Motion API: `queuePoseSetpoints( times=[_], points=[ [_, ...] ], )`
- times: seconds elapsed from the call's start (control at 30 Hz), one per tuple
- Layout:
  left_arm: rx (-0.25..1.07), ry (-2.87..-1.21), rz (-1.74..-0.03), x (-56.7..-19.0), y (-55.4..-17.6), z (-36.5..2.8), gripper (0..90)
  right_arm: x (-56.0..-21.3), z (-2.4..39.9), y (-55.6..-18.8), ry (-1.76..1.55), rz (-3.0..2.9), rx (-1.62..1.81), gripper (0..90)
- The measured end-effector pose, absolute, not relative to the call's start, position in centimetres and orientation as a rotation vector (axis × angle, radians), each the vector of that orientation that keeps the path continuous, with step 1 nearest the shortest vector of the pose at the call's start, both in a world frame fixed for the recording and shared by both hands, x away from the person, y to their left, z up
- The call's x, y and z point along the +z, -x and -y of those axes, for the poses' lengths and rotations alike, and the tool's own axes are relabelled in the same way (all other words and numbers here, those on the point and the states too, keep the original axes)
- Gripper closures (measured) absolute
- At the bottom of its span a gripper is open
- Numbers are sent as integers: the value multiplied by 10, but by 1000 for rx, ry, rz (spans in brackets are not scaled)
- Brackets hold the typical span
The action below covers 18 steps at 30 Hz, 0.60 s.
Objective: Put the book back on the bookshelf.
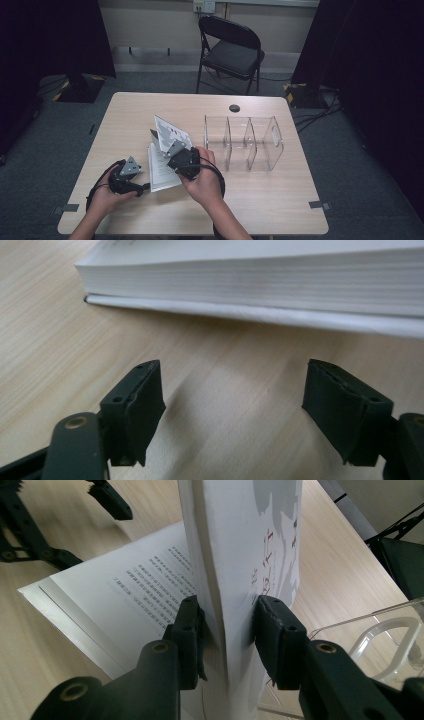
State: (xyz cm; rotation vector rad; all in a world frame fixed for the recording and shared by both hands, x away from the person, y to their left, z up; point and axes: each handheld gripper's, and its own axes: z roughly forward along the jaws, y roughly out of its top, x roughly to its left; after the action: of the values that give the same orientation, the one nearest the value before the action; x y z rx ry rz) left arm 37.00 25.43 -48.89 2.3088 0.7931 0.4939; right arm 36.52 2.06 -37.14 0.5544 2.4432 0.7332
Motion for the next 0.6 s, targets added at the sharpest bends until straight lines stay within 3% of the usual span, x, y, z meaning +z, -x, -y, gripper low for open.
queuePoseSetpoints(
  times=[0.2,0.6],
  points=[
    [573,-2295,-783,-490,-371,-238,179,-368,-23,-360,-546,-2459,719,635],
    [623,-2230,-715,-477,-363,-224,192,-361,-21,-360,-525,-2463,693,637]
  ],
)
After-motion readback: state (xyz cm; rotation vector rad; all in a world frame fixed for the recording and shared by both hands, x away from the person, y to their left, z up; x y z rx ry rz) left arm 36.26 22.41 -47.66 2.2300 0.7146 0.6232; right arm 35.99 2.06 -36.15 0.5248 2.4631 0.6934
